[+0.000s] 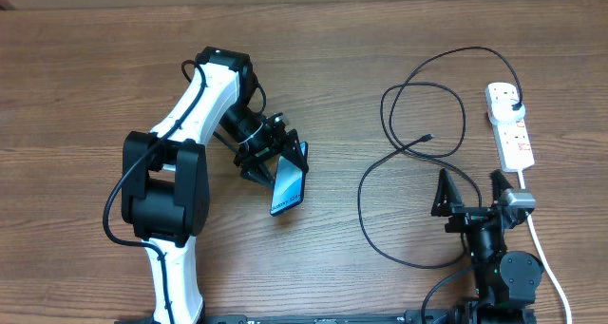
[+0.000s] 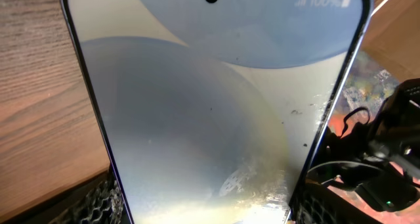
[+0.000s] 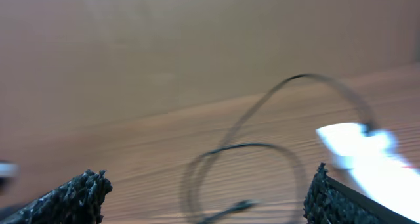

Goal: Plug charger to phone and switch on socket
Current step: 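Move the right gripper toward the phone held by the left gripper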

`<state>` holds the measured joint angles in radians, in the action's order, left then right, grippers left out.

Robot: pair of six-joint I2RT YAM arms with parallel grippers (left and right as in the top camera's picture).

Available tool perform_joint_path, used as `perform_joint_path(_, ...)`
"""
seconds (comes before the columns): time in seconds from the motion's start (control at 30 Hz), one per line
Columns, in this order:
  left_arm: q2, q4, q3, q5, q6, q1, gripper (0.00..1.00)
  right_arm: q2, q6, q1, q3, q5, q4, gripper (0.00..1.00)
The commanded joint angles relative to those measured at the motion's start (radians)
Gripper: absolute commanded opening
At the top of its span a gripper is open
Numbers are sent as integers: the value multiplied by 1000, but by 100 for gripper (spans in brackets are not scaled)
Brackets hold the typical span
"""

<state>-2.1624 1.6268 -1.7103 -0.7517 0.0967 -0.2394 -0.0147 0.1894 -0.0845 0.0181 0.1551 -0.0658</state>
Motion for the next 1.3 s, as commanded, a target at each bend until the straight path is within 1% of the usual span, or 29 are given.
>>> perform_joint_path(0.0,-8,-5,-29,-66,-23,11,71,12,293,5,-10,225,12,100)
perform_joint_path(0.07,-8,-5,-29,-66,-23,11,71,12,580,5,-10,308,12,100)
perform_joint_path(0.13,-8,-5,-29,-66,-23,11,71,12,789,5,-10,358,12,100)
perform_joint_path(0.17,-8,-5,-29,-66,-23,11,71,12,839,5,-10,371,13,100)
perform_joint_path(0.2,-8,-5,-29,-68,-23,11,71,12,856,5,-10,373,12,100)
perform_joint_path(0.4,-8,-30,-29,-114,-22,11,71,12,851,5,-10,339,22,100)
perform_joint_path(0.43,-8,-36,-29,-119,-21,11,71,12,805,5,-10,331,18,100)
perform_joint_path(0.5,-8,-49,-29,-138,-21,11,71,10,653,5,-10,354,8,100)
perform_joint_path(0.53,-8,-58,-29,-140,-10,11,71,1,602,5,-10,372,8,99)
perform_joint_path(0.6,-8,-72,-29,-140,18,11,71,-30,616,5,-5,376,6,100)
perform_joint_path(0.73,-8,-95,-29,-161,23,11,71,-128,620,5,48,391,-38,99)
perform_joint_path(0.9,-8,-122,-29,-208,41,11,71,-286,578,5,205,433,-157,99)
perform_joint_path(1.07,-8,-154,-29,-215,66,11,71,-466,489,15,444,450,-396,99)
perform_joint_path(1.17,-8,-183,-29,-249,74,11,71,-583,443,67,604,449,-527,99)
perform_joint_path(1.27,-8,-221,-29,-270,121,11,70,-662,430,157,691,446,-555,99)
